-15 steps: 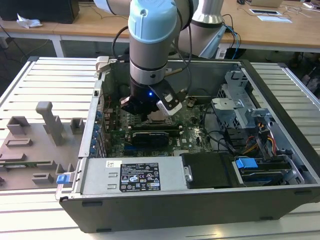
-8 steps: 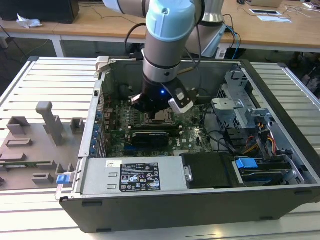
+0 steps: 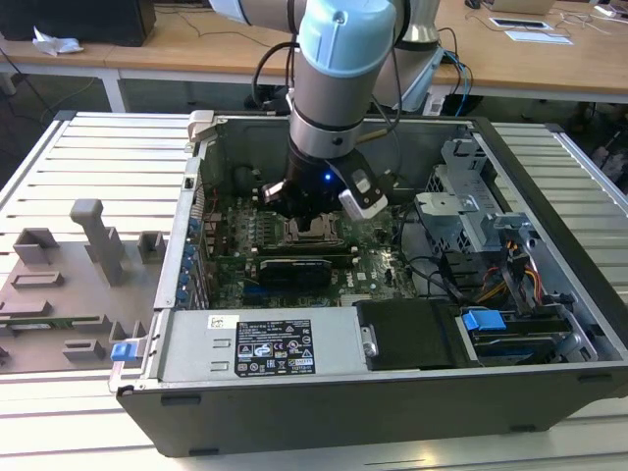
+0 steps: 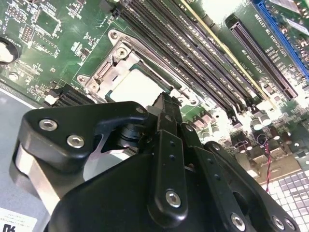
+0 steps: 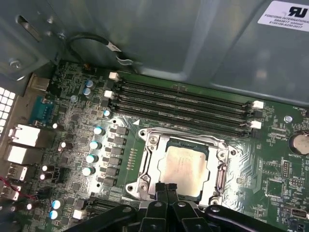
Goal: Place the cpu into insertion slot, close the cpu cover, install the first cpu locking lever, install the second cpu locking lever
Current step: 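Install the second cpu locking lever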
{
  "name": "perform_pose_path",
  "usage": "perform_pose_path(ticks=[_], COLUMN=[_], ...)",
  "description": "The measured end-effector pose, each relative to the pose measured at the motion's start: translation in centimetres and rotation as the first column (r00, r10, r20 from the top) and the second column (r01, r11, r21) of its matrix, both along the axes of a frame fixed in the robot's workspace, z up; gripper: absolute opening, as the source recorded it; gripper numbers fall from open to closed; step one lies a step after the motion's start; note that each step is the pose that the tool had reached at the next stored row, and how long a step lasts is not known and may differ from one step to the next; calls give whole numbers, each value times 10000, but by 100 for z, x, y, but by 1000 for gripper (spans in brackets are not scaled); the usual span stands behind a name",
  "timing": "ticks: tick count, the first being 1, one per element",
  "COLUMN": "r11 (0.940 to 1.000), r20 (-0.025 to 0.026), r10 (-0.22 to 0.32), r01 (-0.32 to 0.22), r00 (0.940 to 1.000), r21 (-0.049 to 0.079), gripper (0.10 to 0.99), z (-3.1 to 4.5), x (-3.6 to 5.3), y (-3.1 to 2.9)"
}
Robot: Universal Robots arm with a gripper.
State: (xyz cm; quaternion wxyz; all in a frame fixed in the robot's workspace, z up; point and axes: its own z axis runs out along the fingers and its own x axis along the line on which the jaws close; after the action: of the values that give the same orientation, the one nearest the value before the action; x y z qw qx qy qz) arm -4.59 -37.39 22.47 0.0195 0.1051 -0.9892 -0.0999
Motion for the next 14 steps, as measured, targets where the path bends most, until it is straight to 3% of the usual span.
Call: perform_pose_path(ticks=[14], r11=[9999], r20=[-9], r10=[-1], r01=[1], r00=[10000], r21=[-103], gripper=[106], z=[5], x=[27], y=[39])
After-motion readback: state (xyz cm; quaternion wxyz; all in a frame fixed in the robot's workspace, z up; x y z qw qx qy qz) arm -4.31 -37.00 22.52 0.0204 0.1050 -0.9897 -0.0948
